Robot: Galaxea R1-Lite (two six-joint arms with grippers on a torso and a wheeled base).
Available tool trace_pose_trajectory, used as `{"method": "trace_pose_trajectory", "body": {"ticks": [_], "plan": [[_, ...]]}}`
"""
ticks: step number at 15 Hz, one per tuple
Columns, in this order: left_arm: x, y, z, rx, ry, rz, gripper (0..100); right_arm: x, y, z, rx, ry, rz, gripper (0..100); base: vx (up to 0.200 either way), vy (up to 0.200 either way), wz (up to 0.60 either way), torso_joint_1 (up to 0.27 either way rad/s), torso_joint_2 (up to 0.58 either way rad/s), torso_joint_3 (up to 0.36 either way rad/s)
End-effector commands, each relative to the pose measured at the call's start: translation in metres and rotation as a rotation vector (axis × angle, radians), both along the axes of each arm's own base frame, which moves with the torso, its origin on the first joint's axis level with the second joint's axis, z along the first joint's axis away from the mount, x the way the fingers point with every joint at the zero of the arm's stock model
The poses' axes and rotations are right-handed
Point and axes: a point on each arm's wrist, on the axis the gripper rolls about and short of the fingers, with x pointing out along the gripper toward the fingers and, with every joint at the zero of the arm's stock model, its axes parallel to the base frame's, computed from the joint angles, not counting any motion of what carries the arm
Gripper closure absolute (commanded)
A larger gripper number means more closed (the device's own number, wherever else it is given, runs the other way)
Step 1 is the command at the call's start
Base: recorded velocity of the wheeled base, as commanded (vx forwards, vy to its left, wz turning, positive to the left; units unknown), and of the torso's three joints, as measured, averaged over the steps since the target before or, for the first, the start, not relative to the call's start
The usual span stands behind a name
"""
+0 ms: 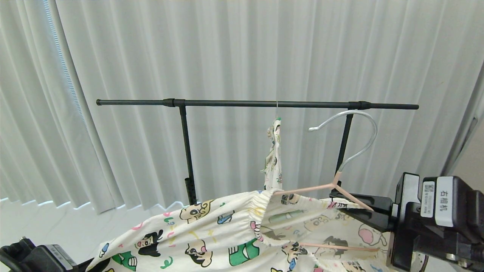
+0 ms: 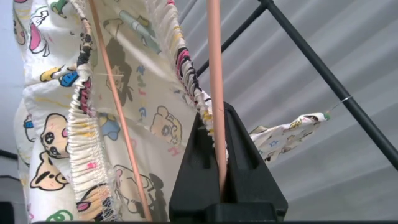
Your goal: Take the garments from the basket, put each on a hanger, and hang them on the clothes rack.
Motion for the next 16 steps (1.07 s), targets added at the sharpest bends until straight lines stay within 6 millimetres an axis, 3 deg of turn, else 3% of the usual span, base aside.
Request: {"method": "trace_pose_trajectory", "body": {"ticks": [1, 4, 6, 11, 16], "plan": [[0.000, 0.000, 0.001, -0.004, -0.004, 0.000, 0, 0.000, -0.001, 0.000, 0.001, -0.002, -0.006, 100, 0.000, 0.000, 0.00, 0.000, 0.00, 0.000], [-0.001, -0.001, 0.012, -0.038, -0.048, -0.018, 0, 0.014, -0.020, -0.003, -0.019, -0.002, -0.195, 100, 0.000, 0.000, 0.00, 0.000, 0.00, 0.000], [0.001, -0.003, 0.022, -0.058, -0.077, -0.020, 0, 0.019, -0.045, -0.005, -0.070, 0.052, -0.330, 100, 0.000, 0.000, 0.00, 0.000, 0.00, 0.000], [0.012, -0.011, 0.048, -0.095, -0.121, -0.019, 0, 0.002, -0.105, -0.011, -0.143, 0.193, -0.631, 100, 0.000, 0.000, 0.00, 0.000, 0.00, 0.000], [0.026, -0.024, 0.056, -0.080, -0.100, -0.040, 0, -0.006, -0.110, -0.004, -0.036, 0.261, -0.674, 100, 0.000, 0.000, 0.00, 0.000, 0.00, 0.000]]}}
